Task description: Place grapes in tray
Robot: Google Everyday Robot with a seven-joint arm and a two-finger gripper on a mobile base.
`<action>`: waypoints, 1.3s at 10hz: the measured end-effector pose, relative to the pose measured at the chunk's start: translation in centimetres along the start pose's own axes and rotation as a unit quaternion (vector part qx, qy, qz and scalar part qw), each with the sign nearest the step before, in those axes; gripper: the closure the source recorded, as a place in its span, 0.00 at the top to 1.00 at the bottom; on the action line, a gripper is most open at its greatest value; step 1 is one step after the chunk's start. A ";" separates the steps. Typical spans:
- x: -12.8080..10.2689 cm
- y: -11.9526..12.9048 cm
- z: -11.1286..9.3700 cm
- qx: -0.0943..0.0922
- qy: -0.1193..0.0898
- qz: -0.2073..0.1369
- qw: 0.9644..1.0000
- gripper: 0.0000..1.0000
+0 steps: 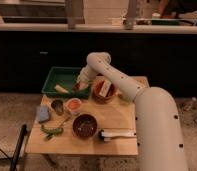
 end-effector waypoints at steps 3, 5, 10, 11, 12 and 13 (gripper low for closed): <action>-0.1 -1.0 0.3 0.015 -0.003 0.006 1.000 0.00; 0.1 -1.4 0.6 0.024 -0.005 0.015 1.000 0.00; 0.6 -2.3 1.0 0.041 -0.007 0.032 0.999 0.00; 0.6 -2.5 1.0 0.045 -0.008 0.034 0.998 0.00; 0.6 -2.7 1.0 0.048 -0.009 0.035 0.998 0.00; 0.6 -3.0 1.1 0.051 -0.010 0.036 0.998 0.00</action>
